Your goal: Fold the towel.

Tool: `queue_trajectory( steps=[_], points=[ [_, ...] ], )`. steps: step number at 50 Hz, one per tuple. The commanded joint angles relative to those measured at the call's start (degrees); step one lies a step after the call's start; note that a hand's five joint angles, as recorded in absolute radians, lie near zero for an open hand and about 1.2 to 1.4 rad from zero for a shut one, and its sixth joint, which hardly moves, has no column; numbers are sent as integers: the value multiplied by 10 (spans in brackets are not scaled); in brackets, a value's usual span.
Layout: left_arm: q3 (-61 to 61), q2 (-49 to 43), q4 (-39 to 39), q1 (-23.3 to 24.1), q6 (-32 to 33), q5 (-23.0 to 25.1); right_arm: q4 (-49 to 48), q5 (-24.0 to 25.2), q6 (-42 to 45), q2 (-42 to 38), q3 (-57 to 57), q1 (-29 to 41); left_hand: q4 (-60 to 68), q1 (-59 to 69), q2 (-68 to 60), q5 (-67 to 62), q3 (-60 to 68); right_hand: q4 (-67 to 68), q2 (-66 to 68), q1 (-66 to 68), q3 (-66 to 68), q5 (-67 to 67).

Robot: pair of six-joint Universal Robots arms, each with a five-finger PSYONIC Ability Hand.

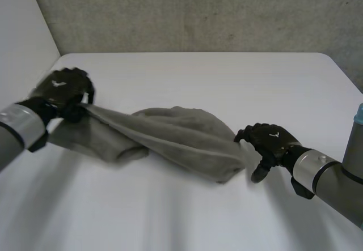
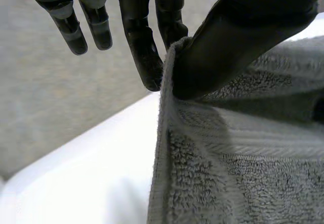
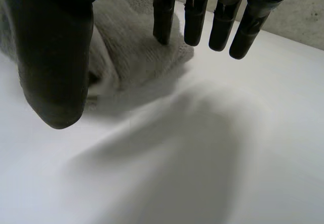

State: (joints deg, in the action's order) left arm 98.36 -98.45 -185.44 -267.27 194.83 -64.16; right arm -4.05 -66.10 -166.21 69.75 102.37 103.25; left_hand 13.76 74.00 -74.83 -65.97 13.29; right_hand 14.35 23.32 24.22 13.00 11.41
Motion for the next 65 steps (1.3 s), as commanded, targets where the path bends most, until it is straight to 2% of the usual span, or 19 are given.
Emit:
queue_trajectory(
  steps=[1,3,14,24,30,36,42,50,55,65],
  points=[
    [5,15,3,-54,-2,43,-3,-7,-7,-5,-16,28,-38,60,-52,-40,-33,-44,-6,-15,-30,13],
    [12,15,3,-55,-7,58,-13,-9,-23,-18,-23,47,-38,60,-52,-40,-33,-44,-6,-15,-30,13],
    [32,12,3,-47,-9,61,-46,-18,-78,-41,-26,92,-38,60,-52,-40,-33,-44,34,25,-30,53],
    [34,11,3,-49,-9,61,-30,-83,-81,23,17,100,-38,60,-52,-40,-33,-44,69,60,-30,88],
    [35,12,3,-50,-9,62,9,-80,-69,72,40,86,-38,60,-52,-40,-33,-44,116,108,-30,136],
    [35,12,3,-49,-9,62,74,-62,-24,84,62,70,-38,60,-52,-40,-33,-44,138,129,-30,157],
    [36,12,3,-48,-9,62,79,-48,-21,83,77,64,-38,60,-52,-40,-33,-44,138,129,-30,158],
    [36,10,3,-46,-9,62,70,-26,-29,69,60,68,-38,60,-52,-40,-33,-44,105,96,-30,124],
    [36,10,2,-45,-9,62,27,-40,-53,32,17,81,-38,60,-52,-40,-33,-44,83,74,-30,102],
    [38,6,0,-46,-9,62,21,-79,-79,-35,-60,135,-38,60,-52,-40,-33,-44,85,76,-30,104]
  ],
)
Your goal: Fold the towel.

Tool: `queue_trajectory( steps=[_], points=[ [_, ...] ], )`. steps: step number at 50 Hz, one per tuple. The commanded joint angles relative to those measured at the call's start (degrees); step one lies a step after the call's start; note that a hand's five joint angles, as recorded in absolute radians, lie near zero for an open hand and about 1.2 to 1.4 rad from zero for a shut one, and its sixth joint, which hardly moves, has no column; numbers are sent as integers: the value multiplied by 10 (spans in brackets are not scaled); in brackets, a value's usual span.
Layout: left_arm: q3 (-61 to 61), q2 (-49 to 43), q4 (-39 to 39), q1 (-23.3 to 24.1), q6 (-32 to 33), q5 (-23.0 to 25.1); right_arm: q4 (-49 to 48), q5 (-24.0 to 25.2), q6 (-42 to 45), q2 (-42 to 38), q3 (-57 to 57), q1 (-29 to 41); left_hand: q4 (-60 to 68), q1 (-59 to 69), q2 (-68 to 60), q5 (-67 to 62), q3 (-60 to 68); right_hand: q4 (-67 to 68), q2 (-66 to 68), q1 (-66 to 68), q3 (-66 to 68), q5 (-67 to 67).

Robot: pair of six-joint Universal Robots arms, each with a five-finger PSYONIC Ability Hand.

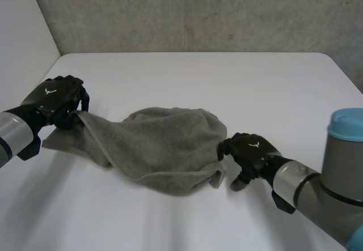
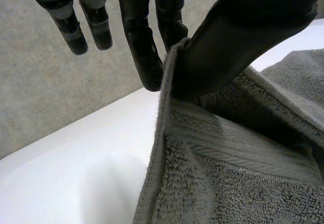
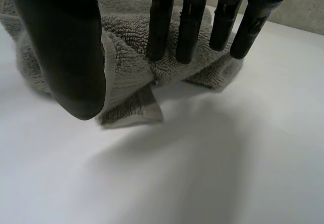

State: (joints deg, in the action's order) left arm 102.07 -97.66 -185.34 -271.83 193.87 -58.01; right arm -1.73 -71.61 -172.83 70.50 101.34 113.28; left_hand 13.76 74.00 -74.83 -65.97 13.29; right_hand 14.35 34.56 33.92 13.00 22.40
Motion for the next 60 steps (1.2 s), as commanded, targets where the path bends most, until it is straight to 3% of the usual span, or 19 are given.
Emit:
queue_trajectory(
  steps=[1,16,31,33,34,36,37,47,53,55,58,60],
  points=[
    [1,-2,-1,0,0,0,-2,-26,-13,-49,-58,42,-38,60,-52,-40,-33,-44,-24,-18,-30,-3],
    [2,-2,-1,2,0,0,-16,-25,-41,-84,-72,80,-38,60,-52,-40,-33,-44,-8,-1,-30,14],
    [2,-2,-2,11,-20,0,-54,-60,-95,-134,-101,92,-38,60,-52,-40,-33,-44,23,29,-30,44],
    [1,0,-2,10,-21,0,-71,-62,-98,-141,-105,94,-38,60,-52,-40,-33,-44,201,208,-30,223],
    [1,0,-2,10,-21,0,-71,-62,-98,-141,-105,94,-38,60,-52,-40,-33,-44,203,209,-30,224],
    [1,1,-2,10,-21,0,-80,-60,-114,-141,-107,92,-38,60,-52,-40,-33,-44,453,460,-30,475],
    [1,2,-2,10,-21,0,-80,-60,-114,-141,-107,92,-38,60,-52,-40,-33,-44,454,461,-30,476],
    [0,9,-2,10,-31,0,-76,-27,-144,-77,-106,62,-38,60,-52,-40,-33,-44,454,461,-30,476],
    [-1,44,0,3,-62,0,-66,19,-138,55,-130,-34,-38,60,-52,-40,-33,-44,454,461,-30,476],
    [1,52,-1,3,-70,1,-21,64,-118,80,-148,-73,-38,60,-52,-40,-33,-44,454,461,-30,476],
    [4,62,-3,4,-82,1,9,88,-94,71,-152,-78,-38,60,-52,-40,-33,-44,454,461,-30,476],
    [12,62,-5,9,-84,2,44,98,-14,50,-148,-76,-38,60,-52,-40,-33,-44,454,461,-30,476]
  ],
)
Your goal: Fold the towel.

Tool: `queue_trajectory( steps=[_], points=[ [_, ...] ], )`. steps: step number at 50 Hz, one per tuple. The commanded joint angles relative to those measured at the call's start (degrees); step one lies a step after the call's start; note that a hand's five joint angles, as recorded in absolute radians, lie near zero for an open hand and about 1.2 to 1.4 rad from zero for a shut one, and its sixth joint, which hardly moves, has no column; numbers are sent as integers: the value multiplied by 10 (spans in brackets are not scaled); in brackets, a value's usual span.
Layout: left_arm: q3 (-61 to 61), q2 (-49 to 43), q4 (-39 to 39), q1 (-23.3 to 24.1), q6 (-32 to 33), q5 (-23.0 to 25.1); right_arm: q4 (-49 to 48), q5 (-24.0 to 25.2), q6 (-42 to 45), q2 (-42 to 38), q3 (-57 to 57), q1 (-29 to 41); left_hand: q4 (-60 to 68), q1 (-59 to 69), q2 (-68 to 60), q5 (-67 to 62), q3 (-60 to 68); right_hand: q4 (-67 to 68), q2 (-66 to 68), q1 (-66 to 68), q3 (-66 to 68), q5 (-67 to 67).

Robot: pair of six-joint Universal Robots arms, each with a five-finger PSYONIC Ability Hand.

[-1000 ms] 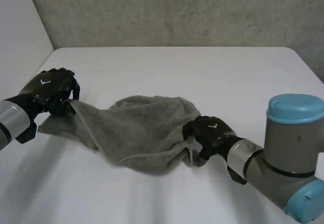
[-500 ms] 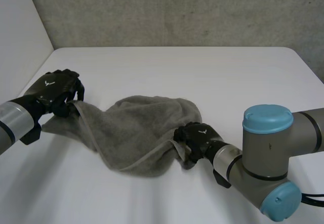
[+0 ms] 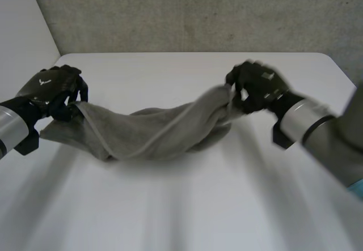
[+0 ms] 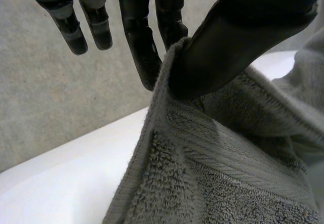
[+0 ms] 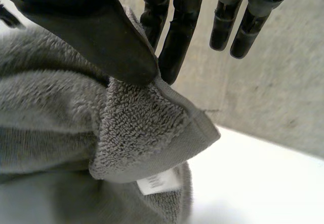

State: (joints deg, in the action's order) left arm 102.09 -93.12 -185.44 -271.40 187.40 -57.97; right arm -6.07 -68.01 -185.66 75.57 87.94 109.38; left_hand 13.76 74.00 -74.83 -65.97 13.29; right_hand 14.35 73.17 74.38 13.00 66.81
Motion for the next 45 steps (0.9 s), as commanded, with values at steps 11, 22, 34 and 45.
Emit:
queue_trajectory(
  steps=[11,22,34,45],
  points=[
    [21,-4,-5,16,-19,1,80,-64,305,-68,43,-2,-38,60,-52,-40,-33,-44,-167,-180,-30,-204],
    [22,-8,-7,13,-19,1,53,-63,232,-88,71,5,-38,60,-52,-40,-33,-44,-299,-312,-30,-336],
    [23,-8,-7,17,-19,1,52,-64,203,-68,101,16,-38,60,-52,-40,-33,-44,-427,-439,-30,-464],
    [27,-8,-7,16,-19,1,34,-71,197,-91,101,40,-38,60,-52,-40,-33,-44,-397,-409,-30,-434]
  ],
)
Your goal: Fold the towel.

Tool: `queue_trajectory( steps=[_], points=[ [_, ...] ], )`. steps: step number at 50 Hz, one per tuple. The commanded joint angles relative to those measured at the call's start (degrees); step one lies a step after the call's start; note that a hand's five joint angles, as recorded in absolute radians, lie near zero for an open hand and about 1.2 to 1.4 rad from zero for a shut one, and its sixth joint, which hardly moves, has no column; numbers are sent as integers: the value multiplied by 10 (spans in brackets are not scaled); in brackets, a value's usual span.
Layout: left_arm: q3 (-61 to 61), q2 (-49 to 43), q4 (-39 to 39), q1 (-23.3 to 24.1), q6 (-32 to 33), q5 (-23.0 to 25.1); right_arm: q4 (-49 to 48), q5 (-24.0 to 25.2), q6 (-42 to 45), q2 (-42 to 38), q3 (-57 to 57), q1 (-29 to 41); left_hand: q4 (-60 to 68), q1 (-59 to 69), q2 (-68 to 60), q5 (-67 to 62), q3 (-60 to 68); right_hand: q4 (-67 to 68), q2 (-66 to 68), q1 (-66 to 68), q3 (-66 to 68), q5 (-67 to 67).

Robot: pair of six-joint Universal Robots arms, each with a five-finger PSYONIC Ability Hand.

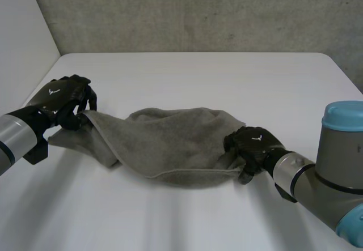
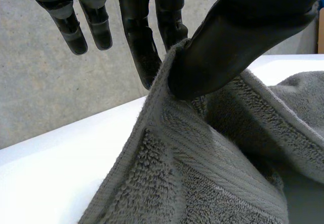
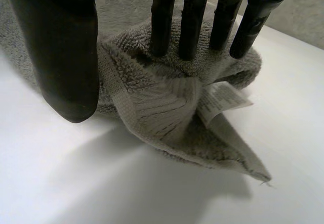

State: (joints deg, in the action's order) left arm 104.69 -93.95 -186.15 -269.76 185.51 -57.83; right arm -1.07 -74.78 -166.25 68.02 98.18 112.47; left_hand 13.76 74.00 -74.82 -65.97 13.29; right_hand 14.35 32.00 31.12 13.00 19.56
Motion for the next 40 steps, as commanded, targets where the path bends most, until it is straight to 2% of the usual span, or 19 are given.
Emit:
queue_trajectory(
  steps=[1,6,8,17,19,20,21,25,28,29,30,32,34,37,40],
  points=[
    [1,0,0,-1,0,0,-17,-4,3,-16,-2,9,-38,60,-52,-40,-33,-44,15,23,-30,39],
    [1,0,0,-4,1,1,-44,-10,7,-19,-2,2,-38,60,-52,-40,-33,-44,84,92,-30,108],
    [1,0,0,-9,1,0,-52,-20,9,-19,1,-4,-38,60,-52,-40,-33,-44,182,191,-30,207],
    [-2,1,-4,-24,3,-3,-55,-31,51,-13,22,-38,-38,60,-52,-40,-33,-44,211,220,-30,236],
    [-2,1,-5,-26,3,-3,-55,-26,64,-16,25,-39,-38,60,-52,-40,-33,-44,370,379,-30,395],
    [-2,1,-5,-26,2,-3,-55,-26,64,-16,25,-39,-38,60,-52,-40,-33,-44,371,380,-30,396],
    [-1,2,-5,-26,2,-4,-55,-20,65,-18,24,-39,-38,60,-52,-40,-33,-44,479,488,-30,503],
    [3,4,0,-25,0,-2,-46,-1,70,-8,22,-40,-38,60,-52,-40,-33,-44,480,489,-30,504],
    [10,15,3,-25,0,0,-27,20,76,33,23,-41,-38,60,-52,-40,-33,-44,480,489,-30,504],
    [14,30,5,-26,0,0,-7,32,80,83,16,-42,-38,60,-52,-40,-33,-44,480,489,-30,504],
    [14,30,5,-26,0,0,-7,32,80,84,16,-42,-38,60,-52,-40,-33,-44,480,489,-30,504],
    [21,59,11,-26,0,10,50,61,81,178,-15,-53,-38,60,-52,-40,-33,-44,480,489,-30,504],
    [19,66,11,-25,1,17,79,74,81,190,-42,-62,-38,60,-52,-40,-33,-44,480,489,-30,504],
    [7,66,9,-19,1,21,131,97,81,151,-102,-73,-38,60,-52,-40,-33,-44,480,489,-30,504],
    [-21,41,7,-16,0,18,162,90,100,89,-159,-72,-38,60,-52,-40,-33,-44,480,489,-30,504]
  ],
)
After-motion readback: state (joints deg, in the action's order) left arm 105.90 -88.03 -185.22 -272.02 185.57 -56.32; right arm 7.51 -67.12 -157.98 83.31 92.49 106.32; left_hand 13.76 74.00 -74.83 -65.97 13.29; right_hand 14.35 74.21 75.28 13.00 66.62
